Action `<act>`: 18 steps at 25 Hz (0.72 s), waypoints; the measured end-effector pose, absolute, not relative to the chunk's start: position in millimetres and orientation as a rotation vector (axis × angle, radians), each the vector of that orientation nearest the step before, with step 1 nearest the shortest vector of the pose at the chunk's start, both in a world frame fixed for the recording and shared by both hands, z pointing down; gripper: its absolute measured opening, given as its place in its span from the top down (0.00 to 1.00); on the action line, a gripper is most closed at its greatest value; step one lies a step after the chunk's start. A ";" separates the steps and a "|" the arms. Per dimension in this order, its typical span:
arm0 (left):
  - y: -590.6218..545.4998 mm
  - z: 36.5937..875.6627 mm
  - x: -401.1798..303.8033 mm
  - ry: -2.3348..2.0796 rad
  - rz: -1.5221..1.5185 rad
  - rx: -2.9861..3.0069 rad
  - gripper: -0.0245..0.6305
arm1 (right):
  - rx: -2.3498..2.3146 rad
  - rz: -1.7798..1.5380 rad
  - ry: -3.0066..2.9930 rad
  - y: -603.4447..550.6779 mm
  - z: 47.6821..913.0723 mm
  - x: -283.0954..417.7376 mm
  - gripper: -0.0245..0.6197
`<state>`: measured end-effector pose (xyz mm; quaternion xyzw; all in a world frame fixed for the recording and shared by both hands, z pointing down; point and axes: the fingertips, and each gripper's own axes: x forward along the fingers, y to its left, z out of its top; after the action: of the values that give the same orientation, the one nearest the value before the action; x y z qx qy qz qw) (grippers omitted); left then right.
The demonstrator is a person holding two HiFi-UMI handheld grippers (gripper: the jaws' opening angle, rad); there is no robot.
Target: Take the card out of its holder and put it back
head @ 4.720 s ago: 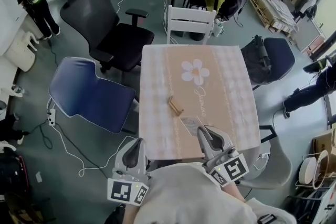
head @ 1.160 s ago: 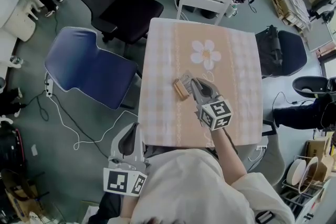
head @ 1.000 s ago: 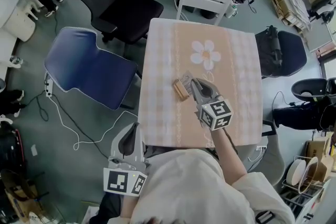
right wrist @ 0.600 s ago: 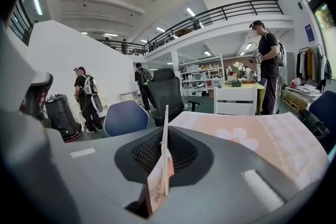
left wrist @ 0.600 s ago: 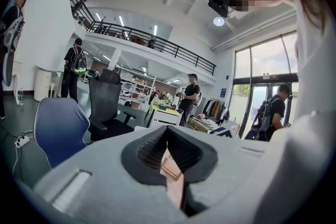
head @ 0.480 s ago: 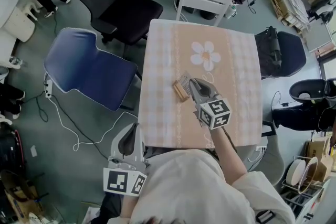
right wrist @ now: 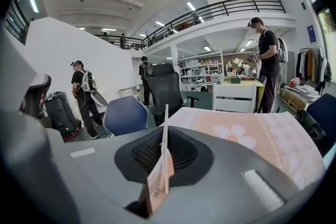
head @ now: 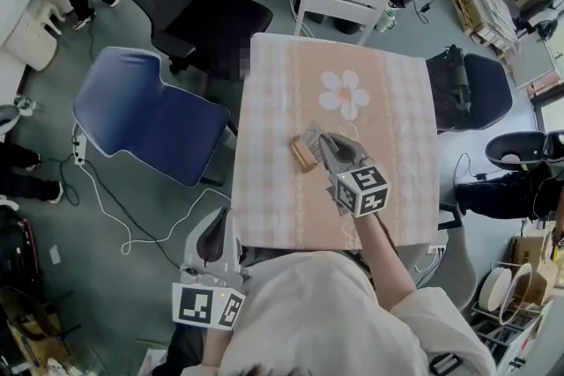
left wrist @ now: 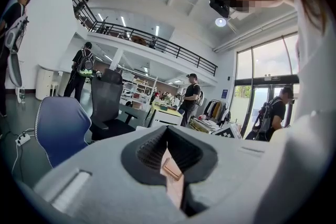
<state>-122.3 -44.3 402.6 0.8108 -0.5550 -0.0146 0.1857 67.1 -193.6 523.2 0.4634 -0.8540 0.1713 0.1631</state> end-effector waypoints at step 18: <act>-41.1 402.4 -122.6 -1.564 -0.042 2.286 0.96 | 1.310 0.495 -2.477 -197.0 526.3 62.0 0.94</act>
<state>-122.6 -41.1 402.4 0.8110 -0.5550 -0.0150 0.1846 62.0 -197.0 526.3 0.4554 -0.8609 0.1722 0.1477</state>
